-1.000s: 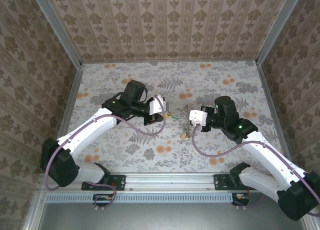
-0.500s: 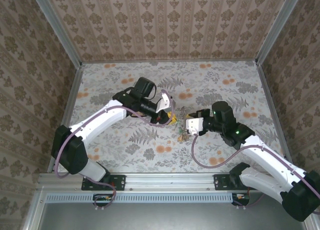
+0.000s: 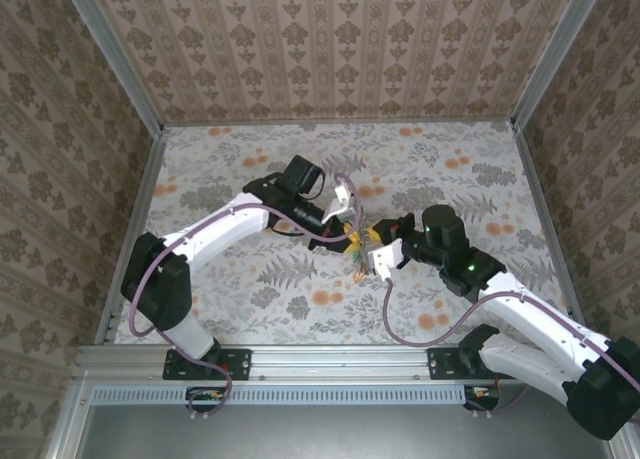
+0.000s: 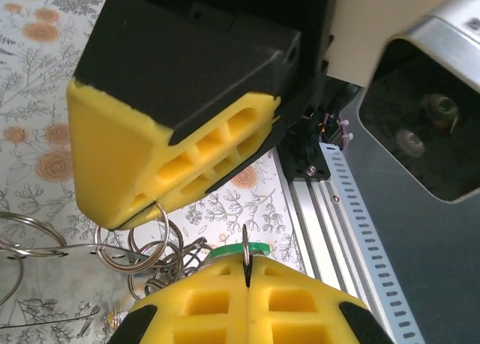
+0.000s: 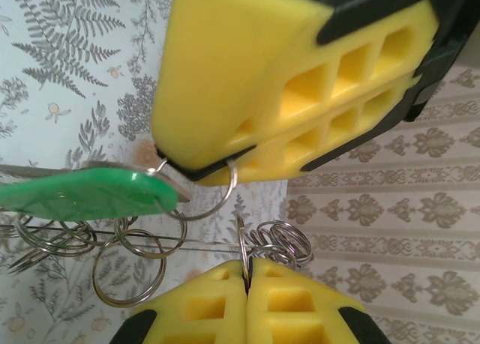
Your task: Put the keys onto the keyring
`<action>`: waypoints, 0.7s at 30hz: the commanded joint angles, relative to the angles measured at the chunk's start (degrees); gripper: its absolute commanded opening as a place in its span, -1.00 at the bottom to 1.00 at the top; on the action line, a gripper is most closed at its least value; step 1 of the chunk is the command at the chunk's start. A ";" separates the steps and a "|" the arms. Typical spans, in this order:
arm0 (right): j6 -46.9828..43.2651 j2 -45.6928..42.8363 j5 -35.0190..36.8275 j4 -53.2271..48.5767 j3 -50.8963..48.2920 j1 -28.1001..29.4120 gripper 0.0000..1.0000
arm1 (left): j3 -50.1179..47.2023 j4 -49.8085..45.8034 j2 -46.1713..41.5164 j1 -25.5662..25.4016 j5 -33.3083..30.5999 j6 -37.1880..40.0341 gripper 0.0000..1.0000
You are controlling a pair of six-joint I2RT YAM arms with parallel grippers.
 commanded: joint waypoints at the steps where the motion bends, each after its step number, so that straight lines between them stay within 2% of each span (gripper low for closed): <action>1: -3.89 -0.36 0.74 3.14 0.20 0.38 -1.00 | 1.61 2.91 0.68 0.67 2.40 -4.43 -1.00; 10: -6.69 -0.91 0.78 2.12 -0.01 0.90 -1.00 | 2.49 4.46 2.14 2.52 4.50 -8.81 -1.00; 21: -11.29 -1.54 3.20 4.81 -1.36 1.85 -1.00 | 2.91 1.91 4.44 2.90 5.58 -9.33 -1.00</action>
